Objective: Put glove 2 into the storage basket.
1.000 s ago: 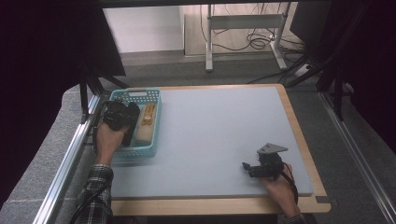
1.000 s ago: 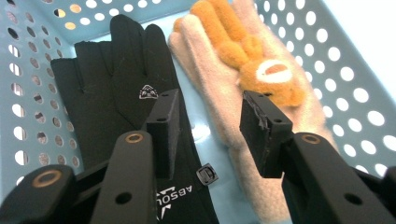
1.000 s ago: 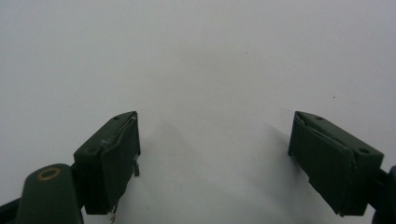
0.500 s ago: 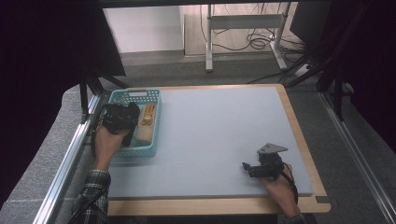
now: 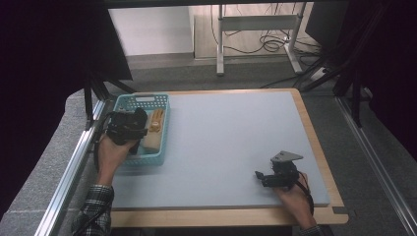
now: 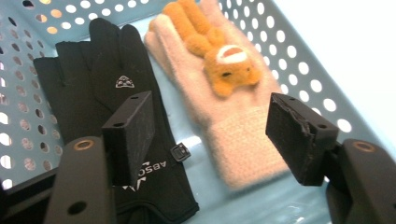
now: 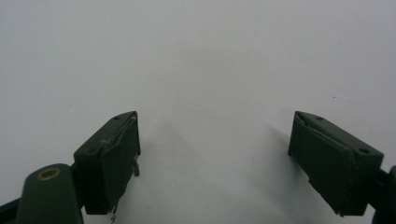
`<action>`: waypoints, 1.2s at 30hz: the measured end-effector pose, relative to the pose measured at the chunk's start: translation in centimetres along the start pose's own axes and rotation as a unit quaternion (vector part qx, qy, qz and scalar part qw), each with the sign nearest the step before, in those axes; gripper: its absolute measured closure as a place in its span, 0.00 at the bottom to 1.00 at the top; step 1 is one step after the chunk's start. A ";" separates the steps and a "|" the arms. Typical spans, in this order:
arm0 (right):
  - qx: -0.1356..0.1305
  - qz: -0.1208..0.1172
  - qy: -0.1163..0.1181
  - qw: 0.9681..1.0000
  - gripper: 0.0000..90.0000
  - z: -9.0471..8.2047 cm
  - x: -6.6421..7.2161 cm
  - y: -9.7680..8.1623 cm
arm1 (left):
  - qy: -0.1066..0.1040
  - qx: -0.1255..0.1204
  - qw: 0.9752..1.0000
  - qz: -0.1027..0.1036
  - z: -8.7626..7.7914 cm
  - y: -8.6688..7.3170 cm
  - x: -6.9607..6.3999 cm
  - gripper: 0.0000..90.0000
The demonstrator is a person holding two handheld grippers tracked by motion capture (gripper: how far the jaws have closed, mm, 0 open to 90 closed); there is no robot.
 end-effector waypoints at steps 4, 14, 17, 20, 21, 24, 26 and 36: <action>0.000 0.000 0.000 1.000 0.18 0.0 0.0 0.0 | -0.007 -0.002 1.000 0.006 -0.3 -0.1 -0.5 0.32; 0.000 0.000 0.000 1.000 0.18 0.0 0.0 0.0 | -0.011 -0.010 1.000 0.022 -0.8 -0.6 -1.6 0.21; 0.000 0.000 0.000 1.000 0.18 0.0 0.0 0.0 | -0.016 -0.012 1.000 0.022 -1.0 -0.7 -1.8 0.19; 0.000 0.000 0.000 1.000 0.18 0.0 0.0 0.0 | -0.019 -0.015 0.999 0.023 -1.2 -0.9 -2.1 0.15; 0.000 0.000 0.000 1.000 0.18 0.0 0.0 0.0 | -0.020 -0.017 0.999 0.025 -1.3 -1.0 -2.2 0.15; 0.000 0.000 0.000 1.000 0.18 0.0 0.0 0.0 | -0.027 -0.023 0.999 0.024 -1.5 -1.2 -2.5 0.13; 0.000 0.000 0.000 1.000 0.18 0.0 0.0 0.0 | -0.032 -0.030 0.999 0.024 -1.8 -1.4 -2.8 0.11; 0.001 -0.001 -0.001 1.000 0.18 0.0 0.0 0.0 | -0.046 -0.048 0.998 0.022 -2.6 -1.8 -3.8 0.07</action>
Point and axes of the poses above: each handheld gripper's, and its own axes: z roughly forward along the jaws, y roughly out of its top, x roughly to its left, the point moved 6 cm from there along z, roughly forward along the jaws, and after that the axes turned 3 degrees about y, right-handed, at the moved point
